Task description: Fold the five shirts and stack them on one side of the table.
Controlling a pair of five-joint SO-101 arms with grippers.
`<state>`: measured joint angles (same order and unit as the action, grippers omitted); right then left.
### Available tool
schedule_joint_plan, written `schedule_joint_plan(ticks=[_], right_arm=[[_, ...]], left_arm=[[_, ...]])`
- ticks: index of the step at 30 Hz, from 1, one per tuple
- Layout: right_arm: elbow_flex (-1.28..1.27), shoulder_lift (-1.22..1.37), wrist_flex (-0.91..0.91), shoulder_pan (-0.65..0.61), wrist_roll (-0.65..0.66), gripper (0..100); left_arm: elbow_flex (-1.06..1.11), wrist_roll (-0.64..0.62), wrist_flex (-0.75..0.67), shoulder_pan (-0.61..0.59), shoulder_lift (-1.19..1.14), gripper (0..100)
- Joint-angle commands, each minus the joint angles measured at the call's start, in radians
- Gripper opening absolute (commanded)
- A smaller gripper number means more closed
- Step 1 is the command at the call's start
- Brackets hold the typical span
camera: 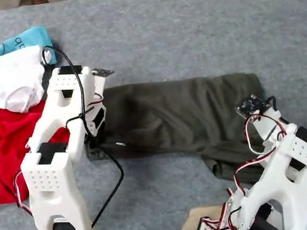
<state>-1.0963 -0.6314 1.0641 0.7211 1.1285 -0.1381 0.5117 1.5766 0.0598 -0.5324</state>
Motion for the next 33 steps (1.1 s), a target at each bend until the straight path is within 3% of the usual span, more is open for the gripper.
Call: schedule_joint_plan(ticks=[1, 8, 10, 13, 18, 21, 24, 33], right_arm=[[0.005, -0.027, -0.006, 0.022, 0.023, 27.5], [0.079, -0.139, 0.043, 0.012, 0.021, 25.0], [0.120, -0.160, 0.037, -0.018, -0.006, 16.1], [0.150, -0.160, 0.035, -0.119, -0.072, 0.0], [0.068, -0.160, 0.012, -0.351, -0.178, 0.3], [-0.038, -0.160, -0.103, -0.463, -0.261, 0.5], [-0.102, -0.159, -0.232, -0.473, -0.301, 0.5], [-0.113, -0.151, -0.373, -0.470, -0.304, 0.5]], left_arm=[[-0.017, -0.009, 0.020, -0.044, 0.062, 19], [-0.244, -0.012, 0.103, -0.140, 0.061, 15], [-0.348, -0.026, 0.103, -0.157, 0.061, 11], [-0.491, -0.169, 0.100, -0.149, 0.051, 3], [-0.540, -0.396, 0.043, -0.092, -0.001, 2], [-0.540, -0.482, 0.034, -0.078, -0.056, 2], [-0.545, -0.488, 0.081, -0.049, -0.085, 2], [-0.542, -0.489, 0.110, -0.029, -0.085, 2]])
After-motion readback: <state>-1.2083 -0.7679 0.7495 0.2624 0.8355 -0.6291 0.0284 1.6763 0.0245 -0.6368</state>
